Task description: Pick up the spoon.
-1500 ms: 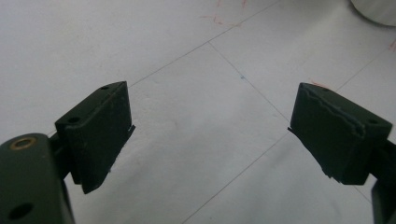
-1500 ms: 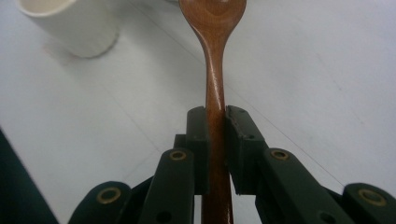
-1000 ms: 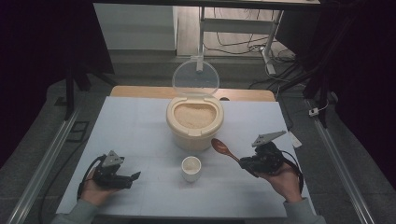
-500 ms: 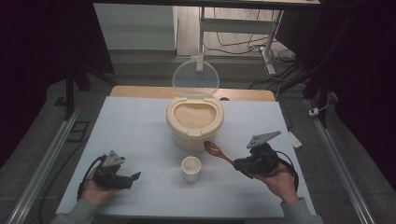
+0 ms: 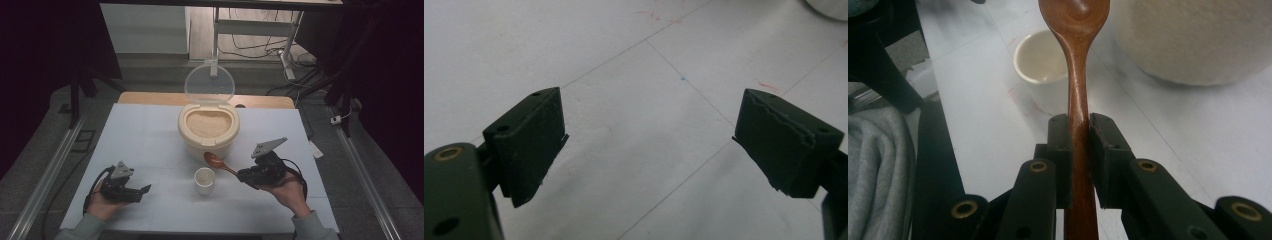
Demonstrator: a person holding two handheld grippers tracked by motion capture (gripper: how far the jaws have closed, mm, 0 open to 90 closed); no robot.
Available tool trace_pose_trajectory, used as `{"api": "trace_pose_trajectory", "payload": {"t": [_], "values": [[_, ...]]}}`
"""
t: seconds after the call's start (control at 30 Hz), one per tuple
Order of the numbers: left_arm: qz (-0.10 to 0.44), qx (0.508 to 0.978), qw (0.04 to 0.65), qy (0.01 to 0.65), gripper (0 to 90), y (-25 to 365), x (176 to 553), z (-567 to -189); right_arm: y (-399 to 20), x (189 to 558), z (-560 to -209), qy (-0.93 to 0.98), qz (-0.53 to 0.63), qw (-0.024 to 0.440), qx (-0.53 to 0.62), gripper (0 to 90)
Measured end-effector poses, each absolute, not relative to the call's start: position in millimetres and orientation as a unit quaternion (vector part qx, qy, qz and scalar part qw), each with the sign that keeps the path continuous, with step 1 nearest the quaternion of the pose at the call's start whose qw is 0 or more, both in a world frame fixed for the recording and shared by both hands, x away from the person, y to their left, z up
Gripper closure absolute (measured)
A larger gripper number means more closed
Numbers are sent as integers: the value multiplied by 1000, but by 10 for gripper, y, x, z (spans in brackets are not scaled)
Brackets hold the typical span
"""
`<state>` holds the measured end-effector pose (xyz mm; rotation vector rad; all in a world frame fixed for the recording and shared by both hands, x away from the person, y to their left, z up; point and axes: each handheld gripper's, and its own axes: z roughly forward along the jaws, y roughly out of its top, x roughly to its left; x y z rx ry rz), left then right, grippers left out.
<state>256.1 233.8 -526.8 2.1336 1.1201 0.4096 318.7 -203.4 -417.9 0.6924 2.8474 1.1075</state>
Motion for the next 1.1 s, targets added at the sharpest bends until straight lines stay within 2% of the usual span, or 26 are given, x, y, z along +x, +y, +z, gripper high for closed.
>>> {"api": "trace_pose_trajectory", "payload": {"t": [0.9, 1.0, 1.1], "values": [[147, 829, 341, 417, 131, 2304, 2563, -5257, -1538, 3254, -4171, 928, 337, -4, 156, 798], [153, 831, 345, 408, 131, 2274, 2551, -5196, -1529, 3252, -4174, 928, 338, -4, 154, 798], [168, 838, 365, 370, 136, 2154, 2509, -4937, -1509, 3258, -4179, 929, 338, -4, 150, 798]]}}
